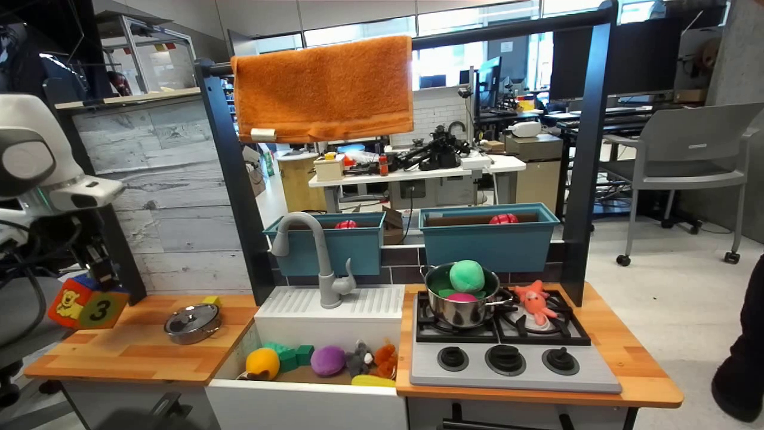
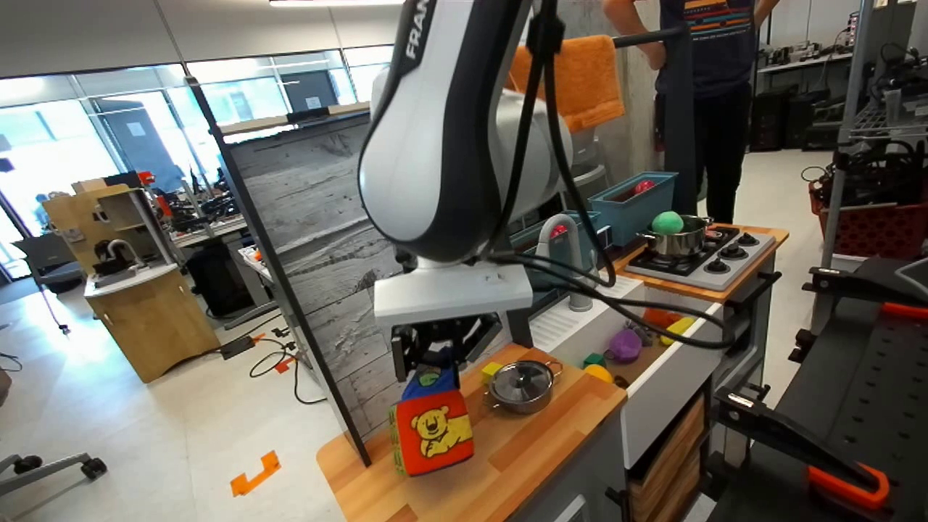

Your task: Pick up the multi colour object on the left and put it in the sink.

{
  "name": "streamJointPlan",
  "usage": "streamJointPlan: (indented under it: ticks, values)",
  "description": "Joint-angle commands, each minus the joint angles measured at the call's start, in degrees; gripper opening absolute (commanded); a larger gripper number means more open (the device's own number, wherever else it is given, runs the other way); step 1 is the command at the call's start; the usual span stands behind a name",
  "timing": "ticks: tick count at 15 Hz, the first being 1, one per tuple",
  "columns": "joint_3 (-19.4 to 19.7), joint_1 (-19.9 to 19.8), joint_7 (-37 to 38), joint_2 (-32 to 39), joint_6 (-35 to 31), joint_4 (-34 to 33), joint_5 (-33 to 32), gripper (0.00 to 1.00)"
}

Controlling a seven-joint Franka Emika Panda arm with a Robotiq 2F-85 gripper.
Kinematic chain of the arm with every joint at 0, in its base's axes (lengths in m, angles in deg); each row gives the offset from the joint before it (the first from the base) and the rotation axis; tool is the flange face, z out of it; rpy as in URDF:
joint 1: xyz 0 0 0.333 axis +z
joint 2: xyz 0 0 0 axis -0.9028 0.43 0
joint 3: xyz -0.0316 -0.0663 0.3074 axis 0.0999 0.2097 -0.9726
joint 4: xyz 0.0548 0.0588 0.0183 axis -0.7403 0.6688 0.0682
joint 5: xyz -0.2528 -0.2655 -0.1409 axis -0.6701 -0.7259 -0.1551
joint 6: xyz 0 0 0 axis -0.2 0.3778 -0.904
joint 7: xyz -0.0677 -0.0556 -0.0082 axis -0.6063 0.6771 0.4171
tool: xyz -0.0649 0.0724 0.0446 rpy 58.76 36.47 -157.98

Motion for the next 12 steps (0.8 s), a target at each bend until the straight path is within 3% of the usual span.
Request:
streamJointPlan:
  ticks: [1,4,5,12]
  values:
    - [1.1,-0.5,-1.5,-7.0,-0.6,6.0,-0.5,0.00]
    - [2.4,-0.8,-0.4,-9.3,-1.8,8.0,-0.6,0.00]
    - [1.2,-3.7,-3.0,-11.5,-2.0,7.4,0.4,0.00]
    - [7.3,-6.1,2.4,-16.9,5.4,3.8,-2.2,0.00]
